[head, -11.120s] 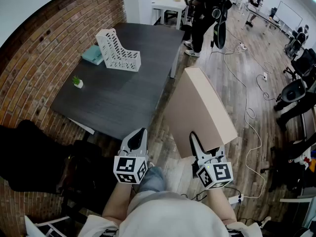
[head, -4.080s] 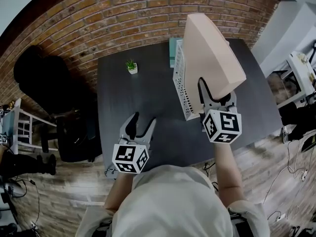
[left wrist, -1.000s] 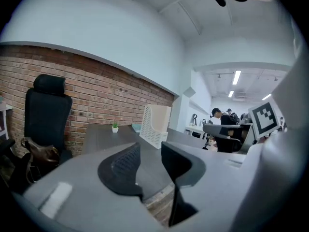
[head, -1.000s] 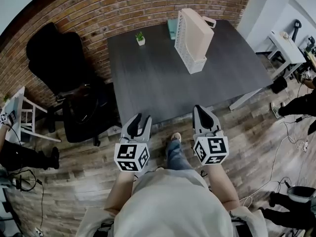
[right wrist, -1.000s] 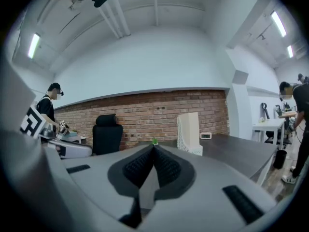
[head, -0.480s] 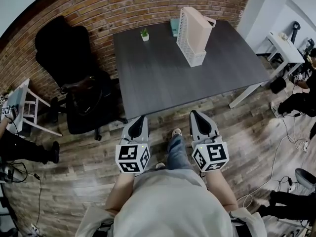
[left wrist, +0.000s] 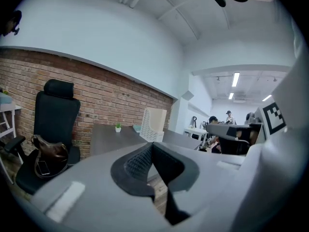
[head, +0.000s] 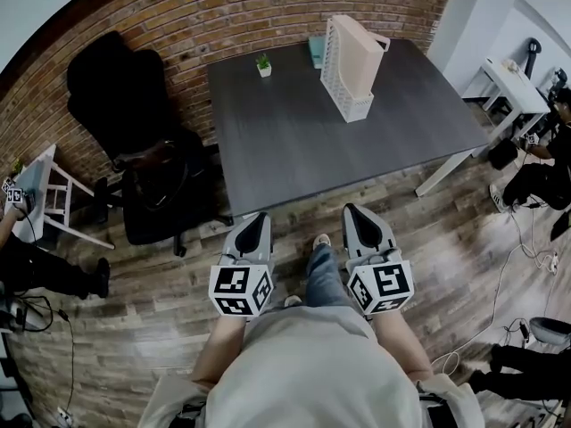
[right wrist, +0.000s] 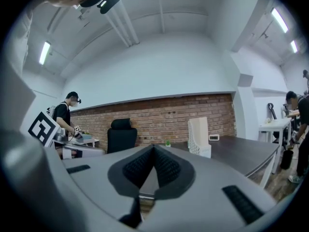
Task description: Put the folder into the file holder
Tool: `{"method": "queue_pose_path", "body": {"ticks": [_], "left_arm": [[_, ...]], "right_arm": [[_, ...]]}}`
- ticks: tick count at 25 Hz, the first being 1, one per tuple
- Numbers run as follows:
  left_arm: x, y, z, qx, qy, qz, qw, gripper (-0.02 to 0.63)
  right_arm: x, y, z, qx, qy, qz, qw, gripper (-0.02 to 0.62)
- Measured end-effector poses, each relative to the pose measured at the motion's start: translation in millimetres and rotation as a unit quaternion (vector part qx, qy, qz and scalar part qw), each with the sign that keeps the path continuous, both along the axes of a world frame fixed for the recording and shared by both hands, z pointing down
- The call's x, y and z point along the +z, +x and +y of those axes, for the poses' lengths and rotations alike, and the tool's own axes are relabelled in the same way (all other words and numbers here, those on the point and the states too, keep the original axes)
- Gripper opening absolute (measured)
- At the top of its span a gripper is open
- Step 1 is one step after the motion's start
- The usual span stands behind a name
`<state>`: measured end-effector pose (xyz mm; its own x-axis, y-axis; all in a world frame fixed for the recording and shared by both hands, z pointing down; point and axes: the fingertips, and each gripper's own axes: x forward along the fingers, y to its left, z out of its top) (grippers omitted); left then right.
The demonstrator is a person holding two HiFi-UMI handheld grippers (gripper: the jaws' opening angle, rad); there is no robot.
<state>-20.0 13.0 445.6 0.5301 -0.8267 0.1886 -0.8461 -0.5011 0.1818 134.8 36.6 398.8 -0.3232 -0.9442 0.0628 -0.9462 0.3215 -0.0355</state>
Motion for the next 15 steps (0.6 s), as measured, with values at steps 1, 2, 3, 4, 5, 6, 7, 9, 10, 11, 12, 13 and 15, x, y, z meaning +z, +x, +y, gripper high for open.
{"method": "queue_pose_path", "body": {"ticks": [1, 2, 3, 4, 5, 6, 7, 9, 10, 11, 12, 13, 15], "left_arm": [[-0.5, 0.4, 0.6, 0.002, 0.000, 0.002, 1.0000, 0.008], [-0.7, 0.8, 0.9, 0.003, 0.000, 0.002, 1.0000, 0.008], [-0.7, 1.3, 0.8, 0.003, 0.000, 0.001, 1.0000, 0.008], [-0.6, 1.8, 0.4, 0.004, 0.000, 0.000, 1.0000, 0.008], [-0.5, 2.3, -0.4, 0.004, -0.001, -0.001, 1.0000, 0.008], [-0.5, 2.8, -1.4, 0.005, -0.001, -0.002, 1.0000, 0.008], [-0.7, 3.4, -2.3, 0.006, -0.002, -0.002, 1.0000, 0.009], [-1.0, 5.1, -3.6, 0.007, -0.002, -0.004, 1.0000, 0.008], [-0.9, 5.8, -4.1, 0.008, -0.002, -0.004, 1.0000, 0.008], [-0.6, 6.2, -4.5, 0.008, -0.002, -0.005, 1.0000, 0.009], [-0.3, 6.3, -5.0, 0.008, -0.002, -0.004, 1.0000, 0.009], [0.0, 6.1, -5.5, 0.008, -0.002, -0.004, 1.0000, 0.008], [-0.1, 6.3, -6.5, 0.009, -0.002, -0.003, 1.0000, 0.009]], "right_arm": [[-0.9, 0.2, -0.2, 0.000, 0.002, 0.000, 1.000, 0.002], [-1.7, 0.6, -0.4, 0.000, 0.003, -0.001, 1.000, 0.002], [-2.4, 1.3, -0.9, 0.000, 0.004, -0.002, 1.000, 0.002], [-2.9, 2.0, -1.6, 0.000, 0.004, -0.003, 1.000, 0.002], [-3.3, 2.9, -2.7, 0.001, 0.004, -0.004, 1.000, 0.002], [-3.8, 3.8, -3.8, 0.002, 0.004, -0.005, 1.000, 0.000], [-4.3, 5.0, -4.9, 0.003, 0.004, -0.006, 1.000, 0.002], [-5.3, 7.6, -6.5, 0.004, 0.003, -0.007, 1.000, 0.002], [-5.8, 8.7, -7.0, 0.004, 0.003, -0.007, 1.000, 0.002], [-6.2, 9.4, -7.4, 0.005, 0.003, -0.008, 1.000, 0.002], [-6.6, 9.7, -7.8, 0.005, 0.003, -0.008, 1.000, 0.002], [-6.7, 9.7, -8.2, 0.005, 0.003, -0.008, 1.000, 0.002], [-6.4, 9.1, -9.2, 0.005, 0.002, -0.009, 1.000, 0.001]]}}
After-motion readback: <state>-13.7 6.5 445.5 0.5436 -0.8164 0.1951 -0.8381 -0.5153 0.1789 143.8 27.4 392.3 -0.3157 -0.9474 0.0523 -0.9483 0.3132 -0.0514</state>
